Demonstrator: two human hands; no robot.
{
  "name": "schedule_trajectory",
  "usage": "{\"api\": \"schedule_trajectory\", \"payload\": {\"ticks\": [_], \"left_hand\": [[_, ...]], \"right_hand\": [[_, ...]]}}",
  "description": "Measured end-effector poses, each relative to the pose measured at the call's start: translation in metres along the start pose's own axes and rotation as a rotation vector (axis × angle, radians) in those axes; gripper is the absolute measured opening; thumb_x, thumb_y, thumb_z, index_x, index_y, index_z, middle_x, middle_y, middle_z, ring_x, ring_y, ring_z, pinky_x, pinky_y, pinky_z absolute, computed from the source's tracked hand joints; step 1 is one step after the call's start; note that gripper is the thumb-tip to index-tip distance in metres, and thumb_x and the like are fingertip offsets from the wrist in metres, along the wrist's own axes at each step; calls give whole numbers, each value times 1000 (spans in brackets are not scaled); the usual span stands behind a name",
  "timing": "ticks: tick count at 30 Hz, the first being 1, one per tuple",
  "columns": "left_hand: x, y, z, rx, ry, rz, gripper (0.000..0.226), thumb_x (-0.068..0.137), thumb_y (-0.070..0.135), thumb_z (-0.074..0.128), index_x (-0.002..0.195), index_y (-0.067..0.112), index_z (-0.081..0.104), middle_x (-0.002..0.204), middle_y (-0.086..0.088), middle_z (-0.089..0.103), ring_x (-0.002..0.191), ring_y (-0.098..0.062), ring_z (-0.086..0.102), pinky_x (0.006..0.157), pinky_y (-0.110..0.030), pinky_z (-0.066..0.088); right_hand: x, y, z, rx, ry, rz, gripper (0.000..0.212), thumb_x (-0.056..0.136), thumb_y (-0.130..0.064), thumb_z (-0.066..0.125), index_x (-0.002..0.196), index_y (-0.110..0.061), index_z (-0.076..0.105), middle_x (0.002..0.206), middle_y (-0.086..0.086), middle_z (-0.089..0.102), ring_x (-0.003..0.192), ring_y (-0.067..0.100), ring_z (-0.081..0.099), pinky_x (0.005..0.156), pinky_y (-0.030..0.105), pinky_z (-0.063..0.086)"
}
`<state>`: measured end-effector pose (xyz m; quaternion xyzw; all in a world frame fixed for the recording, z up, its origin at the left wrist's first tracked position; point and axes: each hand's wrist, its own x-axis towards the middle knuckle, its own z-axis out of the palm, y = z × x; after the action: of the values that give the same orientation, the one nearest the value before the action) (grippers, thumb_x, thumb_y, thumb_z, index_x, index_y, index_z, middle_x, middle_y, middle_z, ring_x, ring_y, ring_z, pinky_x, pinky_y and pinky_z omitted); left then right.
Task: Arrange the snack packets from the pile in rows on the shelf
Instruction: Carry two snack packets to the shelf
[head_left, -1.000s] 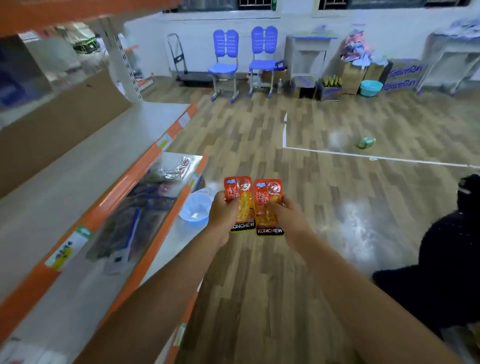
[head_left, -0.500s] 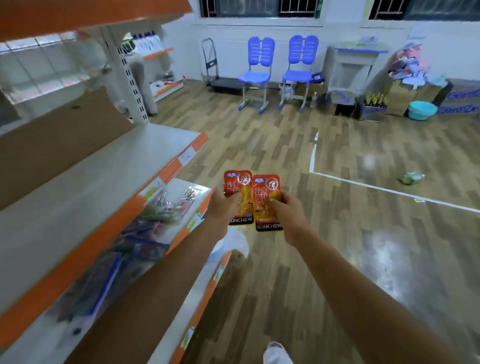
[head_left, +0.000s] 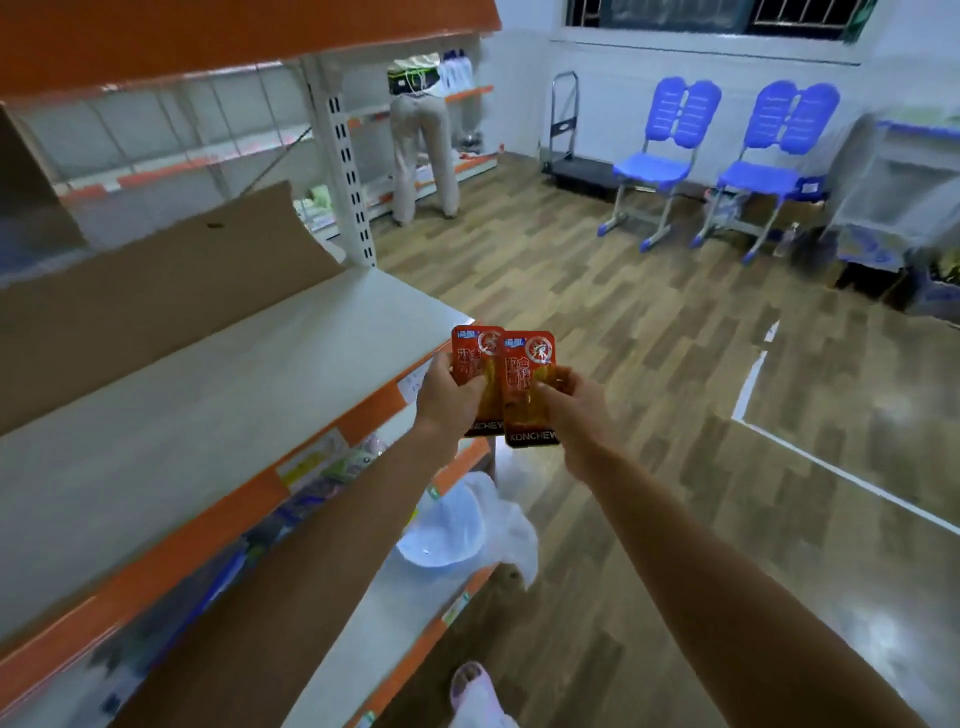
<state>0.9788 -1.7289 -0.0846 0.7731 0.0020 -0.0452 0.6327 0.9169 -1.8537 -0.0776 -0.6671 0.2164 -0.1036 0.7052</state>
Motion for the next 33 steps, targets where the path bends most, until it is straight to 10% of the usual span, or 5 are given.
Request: {"api": "schedule_trajectory", "payload": {"ticks": [18,33], "left_hand": [[185,-3,-45,-4,381,-126,87,74,-4,73,143,24,30,124,-12,57,107,-23,59,79,-34,56],[278,-12,-63,617,540,-183,72,75,17,76,136,29,41,119,-10,62,106,-28,60,88,-33,47]], "right_hand": [[199,-31,135,-66,-232,33,40,83,2,59,121,-7,51,114,18,63,100,32,65,87,52,53],[301,-26,206,-470,-465,-59,43,80,2,60,119,-9,47,110,16,61,97,32,63,82,50,55]]}}
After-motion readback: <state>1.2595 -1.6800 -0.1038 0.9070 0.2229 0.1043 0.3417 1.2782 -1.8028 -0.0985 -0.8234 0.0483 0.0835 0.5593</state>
